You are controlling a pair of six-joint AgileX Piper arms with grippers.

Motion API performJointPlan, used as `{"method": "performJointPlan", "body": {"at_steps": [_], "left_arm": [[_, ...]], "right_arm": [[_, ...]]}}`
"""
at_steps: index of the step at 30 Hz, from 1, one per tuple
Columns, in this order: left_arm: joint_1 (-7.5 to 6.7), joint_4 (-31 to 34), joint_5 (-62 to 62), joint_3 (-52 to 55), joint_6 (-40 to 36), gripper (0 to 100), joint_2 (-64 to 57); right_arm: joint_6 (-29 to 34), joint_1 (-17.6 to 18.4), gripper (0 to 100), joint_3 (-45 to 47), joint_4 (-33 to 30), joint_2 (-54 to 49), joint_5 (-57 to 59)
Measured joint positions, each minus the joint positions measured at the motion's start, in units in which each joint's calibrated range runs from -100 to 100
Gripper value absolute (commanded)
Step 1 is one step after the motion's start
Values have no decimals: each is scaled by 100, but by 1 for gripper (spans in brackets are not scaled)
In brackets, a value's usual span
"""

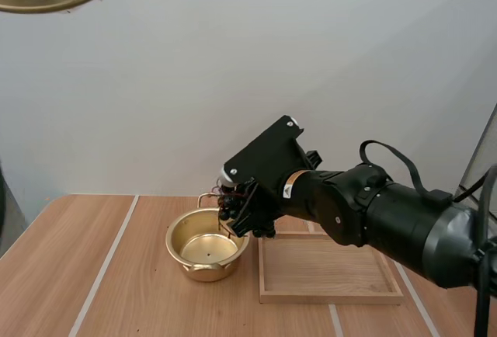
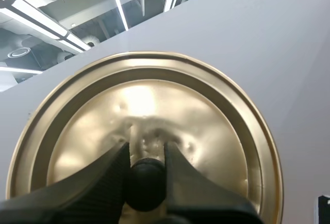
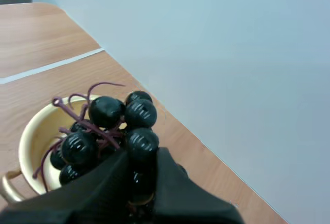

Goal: Open the lid, put the grape in the pot, and close it

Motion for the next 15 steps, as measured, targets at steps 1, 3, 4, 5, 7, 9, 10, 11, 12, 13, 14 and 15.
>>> {"method": "performJointPlan", "body": {"at_steps": [1,3,4,5,7,9,10,11,12,13,14,15], "left_arm": [[0,9,92,-112,-10,0,0],[0,55,202,-194,-10,0,0],[0,68,225,-195,-10,0,0],[0,112,276,-205,-10,0,0],[0,220,368,-205,-20,0,0],[0,273,391,-205,-20,0,0],[0,273,416,-205,-20,0,0],[0,287,543,-205,-20,0,0],[0,298,577,-205,-20,0,0],[0,299,672,-205,-20,0,0],[0,299,695,-205,-20,0,0],[0,299,758,-205,-20,0,0]], "right_arm": [[-26,153,0,-144,0,166,0],[-47,255,0,-287,0,344,-22],[-47,270,0,-300,0,380,-22],[-57,323,0,-426,0,578,-58],[-57,353,0,-528,0,742,-78],[-57,369,0,-681,0,1127,-78],[-57,369,0,-702,0,1186,-78],[-57,369,5,-772,0,1397,-78],[-57,369,13,-819,0,1482,-78],[-57,369,33,-893,0,1679,-78],[-57,369,50,-909,0,1750,-78],[-57,369,86,-951,0,1825,-78]]}}
